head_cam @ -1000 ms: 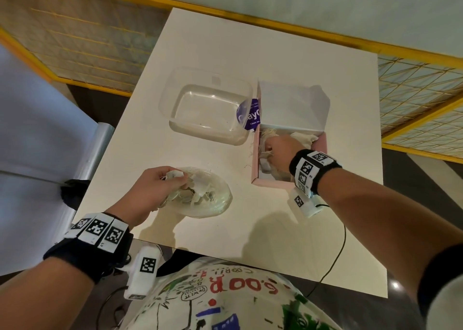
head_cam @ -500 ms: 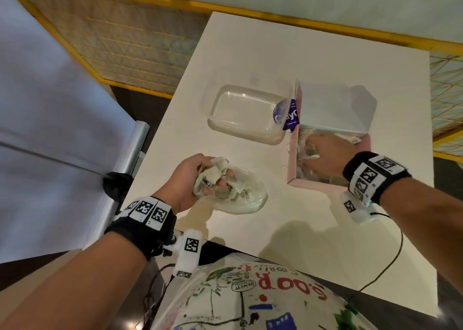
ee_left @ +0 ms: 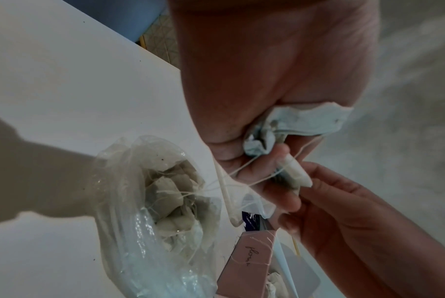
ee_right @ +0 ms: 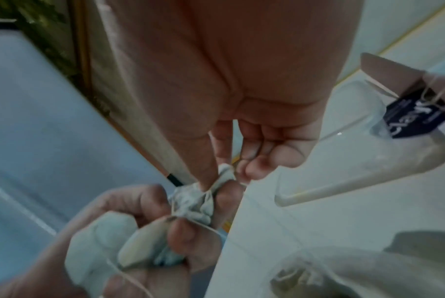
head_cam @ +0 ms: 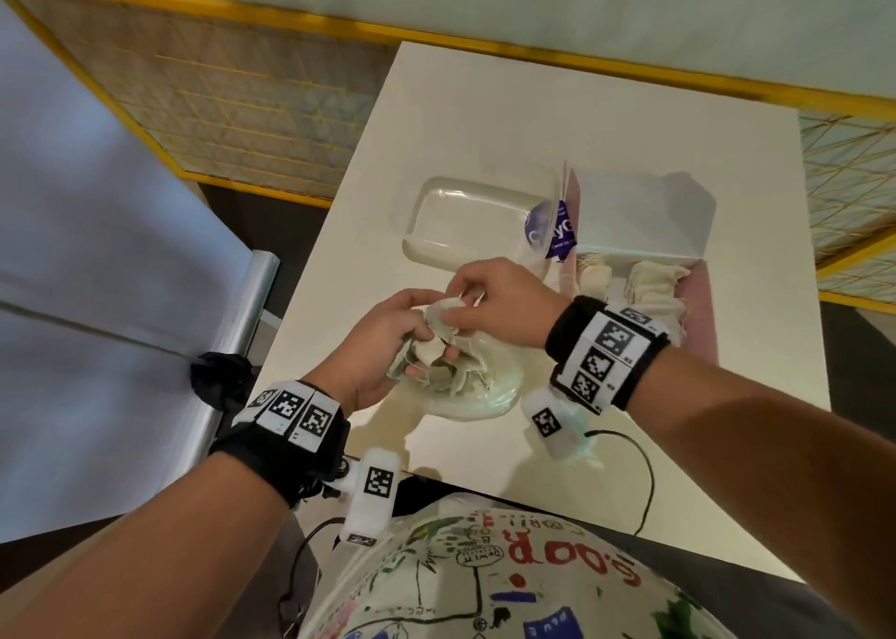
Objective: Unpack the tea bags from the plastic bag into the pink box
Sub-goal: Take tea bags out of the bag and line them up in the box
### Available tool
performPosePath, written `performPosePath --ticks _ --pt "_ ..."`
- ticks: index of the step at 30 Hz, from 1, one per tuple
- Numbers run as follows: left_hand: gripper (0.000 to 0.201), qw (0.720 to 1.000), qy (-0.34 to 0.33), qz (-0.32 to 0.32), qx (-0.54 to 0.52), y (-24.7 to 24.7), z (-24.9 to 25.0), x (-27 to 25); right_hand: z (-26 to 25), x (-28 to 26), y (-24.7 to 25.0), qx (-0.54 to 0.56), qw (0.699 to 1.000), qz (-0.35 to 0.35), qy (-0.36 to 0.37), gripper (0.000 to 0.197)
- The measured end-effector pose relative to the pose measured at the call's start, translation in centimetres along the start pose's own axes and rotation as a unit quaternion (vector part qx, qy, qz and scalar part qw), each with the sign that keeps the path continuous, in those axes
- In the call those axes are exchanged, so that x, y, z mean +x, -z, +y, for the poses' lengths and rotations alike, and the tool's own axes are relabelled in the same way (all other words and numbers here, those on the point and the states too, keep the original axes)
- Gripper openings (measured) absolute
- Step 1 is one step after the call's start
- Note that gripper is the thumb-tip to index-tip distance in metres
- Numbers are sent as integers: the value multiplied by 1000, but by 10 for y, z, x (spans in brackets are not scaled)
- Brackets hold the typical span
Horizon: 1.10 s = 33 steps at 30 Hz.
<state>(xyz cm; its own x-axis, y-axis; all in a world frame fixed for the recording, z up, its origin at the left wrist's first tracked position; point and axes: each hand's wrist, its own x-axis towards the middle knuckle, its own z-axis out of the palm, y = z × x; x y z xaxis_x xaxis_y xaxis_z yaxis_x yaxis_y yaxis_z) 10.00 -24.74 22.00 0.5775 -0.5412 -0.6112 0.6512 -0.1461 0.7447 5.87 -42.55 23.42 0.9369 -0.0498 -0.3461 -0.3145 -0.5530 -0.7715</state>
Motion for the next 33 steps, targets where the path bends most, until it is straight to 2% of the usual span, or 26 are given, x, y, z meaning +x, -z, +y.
performPosePath --ticks 2,5,8,11,13,15,17,19,21,23,27,30,33 --pt "53 1000 -2 -2 3 5 4 -4 -3 5 0 54 998 14 -10 12" --pt "51 1000 4 -14 -17 14 5 -5 -7 4 8 160 985 17 -66 7" --pt "34 999 8 -20 -24 24 8 -4 -12 2 11 238 966 20 -96 6" --pt "24 998 15 -39 -37 25 12 -4 -14 4 9 266 958 32 -105 3" --pt "22 999 -7 -19 25 25 13 -3 -13 5 5 275 955 33 -106 3" --pt "10 996 -34 0 85 25 13 -1 -13 5 0 291 951 31 -104 14" --pt "10 995 -40 4 88 25 13 2 -14 4 -3 281 955 26 -93 25" --pt "9 999 -21 -2 34 25 17 2 -15 3 -3 265 960 42 -78 25" --pt "27 998 14 -14 -63 25 21 2 -15 1 0 244 962 95 -73 28" --pt "41 994 27 -9 -109 26 24 1 -13 0 6 167 973 151 -55 31" --pt "48 1000 -1 17 -8 25 23 3 -10 -5 14 19 983 183 -2 27" --pt "35 999 -17 -4 29 22 21 4 -10 -6 15 -8 989 144 29 12" --pt "30 997 -31 -11 65 20 20 1 -10 -5 14 -3 995 100 12 21"
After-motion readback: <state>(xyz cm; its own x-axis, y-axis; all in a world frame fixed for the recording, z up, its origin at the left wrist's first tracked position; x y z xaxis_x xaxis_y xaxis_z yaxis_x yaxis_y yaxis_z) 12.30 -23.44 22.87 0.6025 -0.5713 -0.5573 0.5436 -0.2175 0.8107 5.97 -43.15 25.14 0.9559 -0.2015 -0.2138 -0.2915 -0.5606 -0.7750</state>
